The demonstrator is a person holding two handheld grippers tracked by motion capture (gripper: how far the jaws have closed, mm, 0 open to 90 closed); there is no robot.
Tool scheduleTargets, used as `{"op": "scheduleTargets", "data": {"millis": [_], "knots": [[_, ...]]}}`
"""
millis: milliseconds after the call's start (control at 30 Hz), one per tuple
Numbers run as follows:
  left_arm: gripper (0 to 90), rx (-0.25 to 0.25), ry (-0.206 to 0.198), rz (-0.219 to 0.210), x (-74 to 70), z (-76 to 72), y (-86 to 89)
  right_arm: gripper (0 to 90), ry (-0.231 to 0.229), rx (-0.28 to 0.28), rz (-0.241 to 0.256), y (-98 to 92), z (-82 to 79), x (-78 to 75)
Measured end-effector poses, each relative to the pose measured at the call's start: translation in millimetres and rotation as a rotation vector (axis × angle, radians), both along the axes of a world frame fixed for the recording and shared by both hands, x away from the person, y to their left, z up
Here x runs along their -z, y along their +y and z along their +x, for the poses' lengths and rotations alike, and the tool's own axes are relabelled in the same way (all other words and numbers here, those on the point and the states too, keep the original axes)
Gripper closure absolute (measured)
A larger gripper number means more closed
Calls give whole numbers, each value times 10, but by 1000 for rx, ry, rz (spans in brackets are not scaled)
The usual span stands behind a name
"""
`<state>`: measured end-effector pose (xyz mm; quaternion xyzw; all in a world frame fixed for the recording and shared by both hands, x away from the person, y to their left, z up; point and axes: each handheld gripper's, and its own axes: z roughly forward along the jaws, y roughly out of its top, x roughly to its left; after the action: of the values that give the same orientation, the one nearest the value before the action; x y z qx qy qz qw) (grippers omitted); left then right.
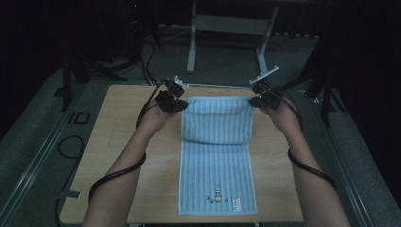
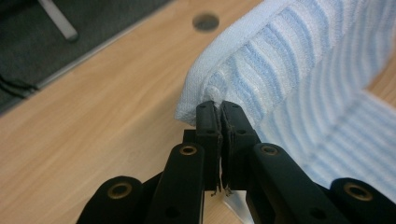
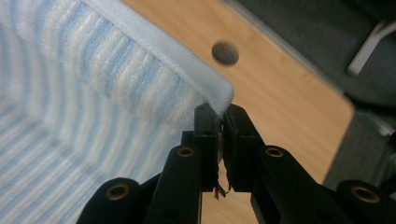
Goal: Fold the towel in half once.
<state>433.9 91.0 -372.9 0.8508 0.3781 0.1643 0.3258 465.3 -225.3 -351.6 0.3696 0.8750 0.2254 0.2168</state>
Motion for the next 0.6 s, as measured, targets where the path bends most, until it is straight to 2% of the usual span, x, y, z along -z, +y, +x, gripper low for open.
{"op": "scheduleTargets", "data": {"millis": [67, 133, 200, 233, 267, 333, 367, 400, 433, 467, 500, 533, 600], "knots": [[864, 24, -22, 1, -61, -131, 21, 842, -40, -33, 12, -17, -164, -151], [864, 46, -37, -20, -59, -304, 46, 842, -72, -60, 38, -56, -336, -229], [864, 71, -30, -42, -4, -460, 72, 842, -97, -93, 59, -121, -555, -234], [864, 71, -30, -42, -4, -460, 72, 842, -97, -93, 59, -121, -555, -234], [864, 117, -33, -29, 130, -675, 78, 841, -100, -139, 48, -184, -797, -123], [863, 137, -23, -44, 287, -849, 74, 841, -84, -164, 45, -232, -965, 30], [863, 137, -23, -44, 287, -849, 74, 841, -70, -172, 45, -260, -1044, 131], [863, 158, 4, -38, 469, -984, 54, 841, -47, -181, 47, -285, -1126, 268], [863, 172, 32, -32, 589, -1050, 40, 841, -30, -184, 45, -297, -1167, 358], [863, 171, 45, -24, 663, -1082, 29, 841, 0, -190, 40, -311, -1231, 510], [863, 169, 61, -2, 756, -1115, 14, 841, 15, -196, 42, -319, -1262, 598], [863, 172, 84, 3, 846, -1144, 5, 841, 46, -194, 52, -322, -1305, 715], [863, 174, 130, -5, 996, -1181, 3, 841, 81, -212, 31, -313, -1394, 927]]}}
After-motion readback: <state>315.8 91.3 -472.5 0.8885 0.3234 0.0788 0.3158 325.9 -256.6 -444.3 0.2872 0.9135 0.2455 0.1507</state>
